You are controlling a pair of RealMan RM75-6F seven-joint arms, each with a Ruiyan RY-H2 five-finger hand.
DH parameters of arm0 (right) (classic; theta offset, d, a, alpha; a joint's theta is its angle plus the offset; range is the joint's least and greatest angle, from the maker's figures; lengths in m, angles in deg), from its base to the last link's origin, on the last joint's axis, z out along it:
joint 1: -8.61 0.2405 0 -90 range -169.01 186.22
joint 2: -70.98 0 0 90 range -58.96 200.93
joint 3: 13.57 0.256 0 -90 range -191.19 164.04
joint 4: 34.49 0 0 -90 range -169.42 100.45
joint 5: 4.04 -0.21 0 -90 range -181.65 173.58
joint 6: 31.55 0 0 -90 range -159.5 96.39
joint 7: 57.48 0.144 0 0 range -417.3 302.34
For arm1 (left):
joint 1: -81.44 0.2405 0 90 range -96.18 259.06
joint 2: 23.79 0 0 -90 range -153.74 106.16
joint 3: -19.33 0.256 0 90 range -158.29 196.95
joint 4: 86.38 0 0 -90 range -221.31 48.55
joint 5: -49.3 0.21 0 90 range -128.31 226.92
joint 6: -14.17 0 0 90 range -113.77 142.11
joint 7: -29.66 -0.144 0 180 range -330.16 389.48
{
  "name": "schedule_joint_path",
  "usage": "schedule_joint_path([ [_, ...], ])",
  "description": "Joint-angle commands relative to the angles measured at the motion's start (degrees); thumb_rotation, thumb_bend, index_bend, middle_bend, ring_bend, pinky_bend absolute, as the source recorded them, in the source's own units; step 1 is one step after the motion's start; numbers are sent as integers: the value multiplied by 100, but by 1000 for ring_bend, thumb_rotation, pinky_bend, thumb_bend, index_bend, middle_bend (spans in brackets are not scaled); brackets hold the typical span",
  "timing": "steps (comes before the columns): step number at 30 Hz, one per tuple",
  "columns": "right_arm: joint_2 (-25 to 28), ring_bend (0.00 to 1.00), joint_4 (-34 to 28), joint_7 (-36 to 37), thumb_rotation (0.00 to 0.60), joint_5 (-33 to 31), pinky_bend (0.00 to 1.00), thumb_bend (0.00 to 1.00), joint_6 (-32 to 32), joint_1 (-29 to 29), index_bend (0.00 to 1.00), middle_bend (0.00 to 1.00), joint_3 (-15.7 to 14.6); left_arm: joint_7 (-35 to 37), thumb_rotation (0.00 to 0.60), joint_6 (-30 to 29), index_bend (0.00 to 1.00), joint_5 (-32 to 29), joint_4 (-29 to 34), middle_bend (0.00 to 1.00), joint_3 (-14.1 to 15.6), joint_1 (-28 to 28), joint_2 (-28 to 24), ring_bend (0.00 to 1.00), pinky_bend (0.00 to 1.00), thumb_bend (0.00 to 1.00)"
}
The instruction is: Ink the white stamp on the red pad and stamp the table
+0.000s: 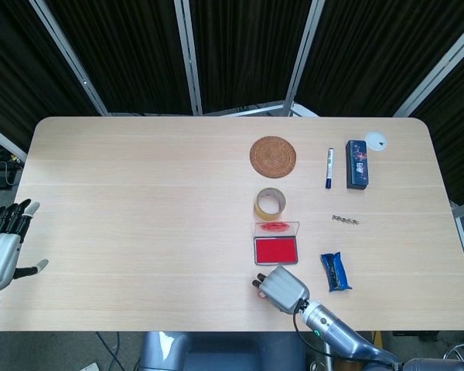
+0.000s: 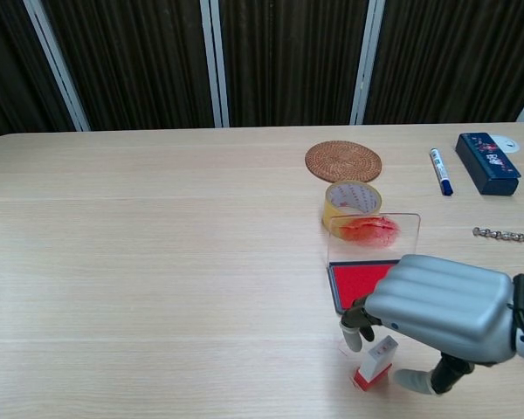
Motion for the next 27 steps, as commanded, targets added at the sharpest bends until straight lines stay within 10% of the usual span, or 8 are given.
schedule_joint_path([
  [1, -29, 800, 34, 29, 600, -11, 1000, 269, -16, 14, 372, 398, -7, -1, 600, -5, 0, 0, -1, 0, 0, 1, 1, 0, 0, 0],
  [27, -221, 799, 249, 343, 600, 80, 1000, 386, -187, 91, 513, 525, -81, 5, 600, 0, 0, -12, -3, 0, 4, -9, 2, 0, 0, 0],
])
